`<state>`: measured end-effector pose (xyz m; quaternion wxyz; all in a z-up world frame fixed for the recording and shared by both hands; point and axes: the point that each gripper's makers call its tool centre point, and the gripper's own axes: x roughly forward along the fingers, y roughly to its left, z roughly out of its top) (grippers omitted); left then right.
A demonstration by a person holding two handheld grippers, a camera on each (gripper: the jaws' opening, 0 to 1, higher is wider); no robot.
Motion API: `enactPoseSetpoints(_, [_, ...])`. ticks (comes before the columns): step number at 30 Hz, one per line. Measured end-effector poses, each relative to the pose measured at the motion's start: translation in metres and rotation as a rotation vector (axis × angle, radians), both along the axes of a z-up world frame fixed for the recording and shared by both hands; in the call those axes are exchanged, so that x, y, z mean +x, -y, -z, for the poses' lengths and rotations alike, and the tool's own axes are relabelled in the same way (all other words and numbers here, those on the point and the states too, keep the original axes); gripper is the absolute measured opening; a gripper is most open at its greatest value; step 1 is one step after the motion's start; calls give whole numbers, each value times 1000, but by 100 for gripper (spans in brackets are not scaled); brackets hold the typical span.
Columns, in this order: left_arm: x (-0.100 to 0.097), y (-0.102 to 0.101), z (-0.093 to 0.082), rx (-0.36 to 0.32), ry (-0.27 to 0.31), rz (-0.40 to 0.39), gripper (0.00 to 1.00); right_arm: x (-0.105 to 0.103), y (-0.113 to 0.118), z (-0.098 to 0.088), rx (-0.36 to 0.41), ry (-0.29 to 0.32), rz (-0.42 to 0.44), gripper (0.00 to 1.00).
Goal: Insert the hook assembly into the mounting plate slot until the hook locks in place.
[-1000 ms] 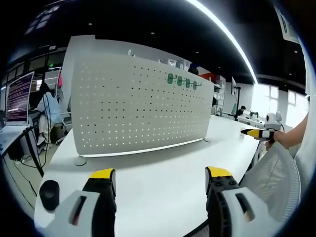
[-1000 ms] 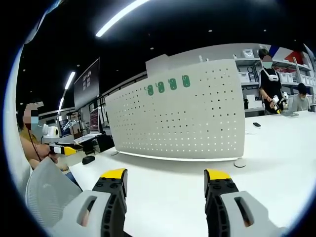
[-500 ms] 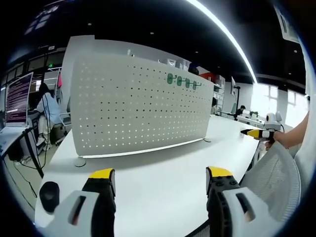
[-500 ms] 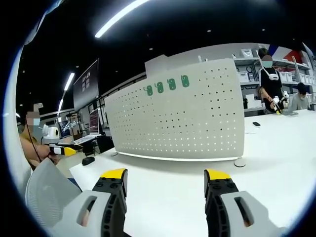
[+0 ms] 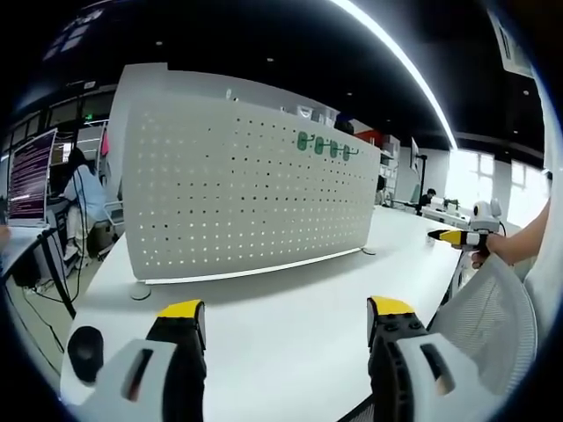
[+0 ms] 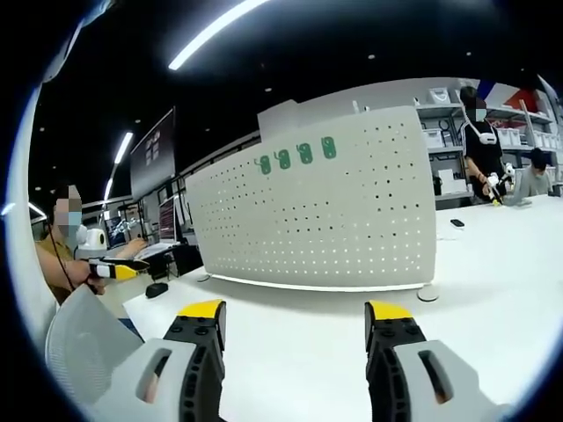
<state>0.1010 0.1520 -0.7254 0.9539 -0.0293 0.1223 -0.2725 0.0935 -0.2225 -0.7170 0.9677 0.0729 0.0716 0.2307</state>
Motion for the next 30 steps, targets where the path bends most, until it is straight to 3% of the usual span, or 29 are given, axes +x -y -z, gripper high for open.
enactPoseSetpoints(30, [10,5,-14,-1,37,8,77,6,-1,-13,21,41,8,63])
